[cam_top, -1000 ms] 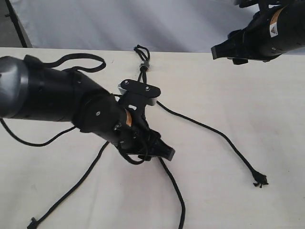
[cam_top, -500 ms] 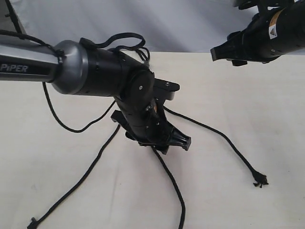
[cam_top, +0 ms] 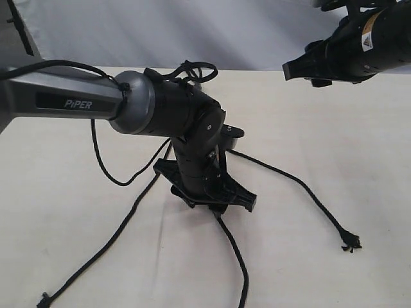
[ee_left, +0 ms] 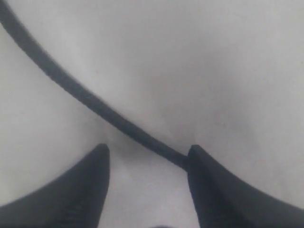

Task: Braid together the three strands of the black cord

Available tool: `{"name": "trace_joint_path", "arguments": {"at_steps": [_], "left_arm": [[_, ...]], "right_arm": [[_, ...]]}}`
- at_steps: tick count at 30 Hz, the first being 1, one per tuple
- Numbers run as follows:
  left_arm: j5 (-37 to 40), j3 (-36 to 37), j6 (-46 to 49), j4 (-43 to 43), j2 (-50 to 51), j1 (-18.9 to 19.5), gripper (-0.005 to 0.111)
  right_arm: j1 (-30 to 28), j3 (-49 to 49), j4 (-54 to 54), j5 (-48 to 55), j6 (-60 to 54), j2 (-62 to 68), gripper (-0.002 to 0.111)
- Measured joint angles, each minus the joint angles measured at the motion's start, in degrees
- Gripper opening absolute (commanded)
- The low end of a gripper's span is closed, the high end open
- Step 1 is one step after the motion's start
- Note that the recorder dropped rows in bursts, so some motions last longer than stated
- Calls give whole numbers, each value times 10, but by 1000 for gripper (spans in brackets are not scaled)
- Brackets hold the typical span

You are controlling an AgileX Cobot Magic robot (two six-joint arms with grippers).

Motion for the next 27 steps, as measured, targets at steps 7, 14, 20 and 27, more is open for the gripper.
{"name": "trace_joint_path", "arguments": {"at_steps": [7,14,20,27], "left_arm": [[0,0,0,0,0,0,49],[15,-15,-7,0,0,0,49],[17,-31,-50,11,6,0,49],[11,-45,-65,16,31,0,49]], "right_arm": [[0,0,0,-1,1,0,53],[0,0,0,-1,1,0,53],[0,0,0,-1,1,0,53],[0,0,1,-1,1,0,53]]}}
